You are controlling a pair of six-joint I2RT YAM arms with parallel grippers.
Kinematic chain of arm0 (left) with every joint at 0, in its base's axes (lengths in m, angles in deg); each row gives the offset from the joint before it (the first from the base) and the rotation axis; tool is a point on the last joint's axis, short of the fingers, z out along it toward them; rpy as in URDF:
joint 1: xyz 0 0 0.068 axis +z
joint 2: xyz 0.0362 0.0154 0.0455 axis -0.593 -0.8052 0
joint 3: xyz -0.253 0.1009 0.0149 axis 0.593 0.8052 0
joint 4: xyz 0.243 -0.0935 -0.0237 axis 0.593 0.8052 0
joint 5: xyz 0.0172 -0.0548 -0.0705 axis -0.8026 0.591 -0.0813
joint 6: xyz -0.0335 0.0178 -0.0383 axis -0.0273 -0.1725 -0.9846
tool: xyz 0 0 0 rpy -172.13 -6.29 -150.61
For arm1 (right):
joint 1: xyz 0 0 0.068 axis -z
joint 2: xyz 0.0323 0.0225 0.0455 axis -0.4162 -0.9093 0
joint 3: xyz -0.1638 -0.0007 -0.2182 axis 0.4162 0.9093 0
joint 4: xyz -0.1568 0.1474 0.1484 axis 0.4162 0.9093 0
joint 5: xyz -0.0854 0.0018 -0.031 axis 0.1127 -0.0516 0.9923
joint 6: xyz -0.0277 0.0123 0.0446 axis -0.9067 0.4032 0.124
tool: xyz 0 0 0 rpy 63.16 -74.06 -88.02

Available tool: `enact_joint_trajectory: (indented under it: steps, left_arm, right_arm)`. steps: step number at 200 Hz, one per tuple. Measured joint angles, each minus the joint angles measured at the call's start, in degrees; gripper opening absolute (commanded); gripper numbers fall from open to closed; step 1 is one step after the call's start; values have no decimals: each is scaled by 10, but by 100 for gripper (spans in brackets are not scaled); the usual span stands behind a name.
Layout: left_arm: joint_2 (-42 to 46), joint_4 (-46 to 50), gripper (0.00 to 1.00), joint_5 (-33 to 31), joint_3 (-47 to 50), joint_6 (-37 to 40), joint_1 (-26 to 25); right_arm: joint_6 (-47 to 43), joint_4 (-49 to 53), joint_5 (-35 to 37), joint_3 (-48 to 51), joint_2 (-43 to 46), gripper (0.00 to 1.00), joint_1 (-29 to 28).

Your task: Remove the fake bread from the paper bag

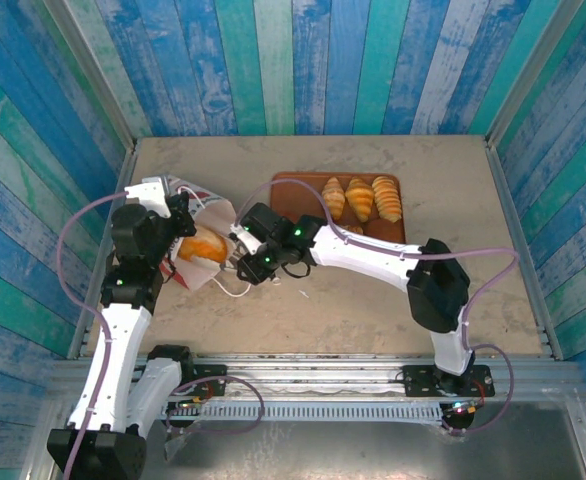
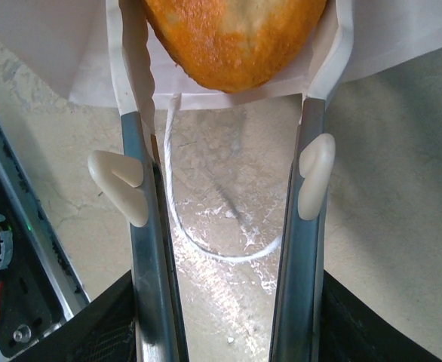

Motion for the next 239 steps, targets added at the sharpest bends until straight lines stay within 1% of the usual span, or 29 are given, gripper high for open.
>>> enact_joint_trajectory:
  steps: [45,124,158,179,204,239]
  left_arm:
    - [-5,-1,0,0,0,-1,0]
    - [-10,-11,0,0,0,-6,0]
    - [-16,-13,0,0,0,-6,0]
    - [-19,-13,0,0,0,-6,0]
    - [-19,-14,0,0,0,-6,0]
    - [-19,-14,0,-3,0,-6,0]
  right_arm:
    - [-5,3,3,28,42,53,1]
    - [-55,6,7,146,146,53,10]
    - [-80,10,17,208,213,53,11]
    - [-90,14,37,242,261,53,14]
    - [-97,19,55,270,308,52,30]
    - [-99,26,71,303,363,52,68]
